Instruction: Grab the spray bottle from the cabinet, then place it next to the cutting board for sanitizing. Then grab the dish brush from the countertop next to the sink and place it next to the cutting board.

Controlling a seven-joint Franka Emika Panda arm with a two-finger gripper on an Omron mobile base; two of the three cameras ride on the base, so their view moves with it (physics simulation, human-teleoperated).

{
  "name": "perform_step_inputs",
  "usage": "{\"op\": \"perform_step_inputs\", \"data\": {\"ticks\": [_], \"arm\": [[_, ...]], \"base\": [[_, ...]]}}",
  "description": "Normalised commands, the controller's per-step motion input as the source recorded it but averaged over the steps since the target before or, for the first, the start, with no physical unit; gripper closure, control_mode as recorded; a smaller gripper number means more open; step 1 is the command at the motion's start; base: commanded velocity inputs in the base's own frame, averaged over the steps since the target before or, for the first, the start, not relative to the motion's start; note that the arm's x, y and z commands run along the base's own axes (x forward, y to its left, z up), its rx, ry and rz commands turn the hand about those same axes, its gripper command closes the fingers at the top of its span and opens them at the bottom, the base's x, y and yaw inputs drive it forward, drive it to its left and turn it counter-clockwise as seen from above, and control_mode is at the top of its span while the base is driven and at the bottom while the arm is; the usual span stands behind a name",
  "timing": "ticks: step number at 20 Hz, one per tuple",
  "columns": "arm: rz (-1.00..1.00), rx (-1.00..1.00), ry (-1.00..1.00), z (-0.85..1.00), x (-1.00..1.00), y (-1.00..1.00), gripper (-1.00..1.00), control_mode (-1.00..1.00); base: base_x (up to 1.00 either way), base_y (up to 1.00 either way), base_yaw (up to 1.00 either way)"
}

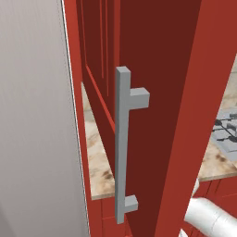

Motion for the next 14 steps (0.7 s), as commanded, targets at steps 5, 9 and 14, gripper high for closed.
{"op": "perform_step_inputs", "data": {"ticks": [5, 9, 14], "arm": [[-0.22, -0.07, 0.13, 0.64, -0.64, 0.12, -1.00, -1.00], [-0.17, -0.03, 0.16, 0.75, -0.32, 0.42, -1.00, -1.00], [-0.12, 0.12, 0.10, 0.52, -0.35, 0.65, -1.00, -1.00]], "base": [[0.00, 0.00, 0.00], [0.00, 0.00, 0.00], [0.00, 0.00, 0.00]]}}
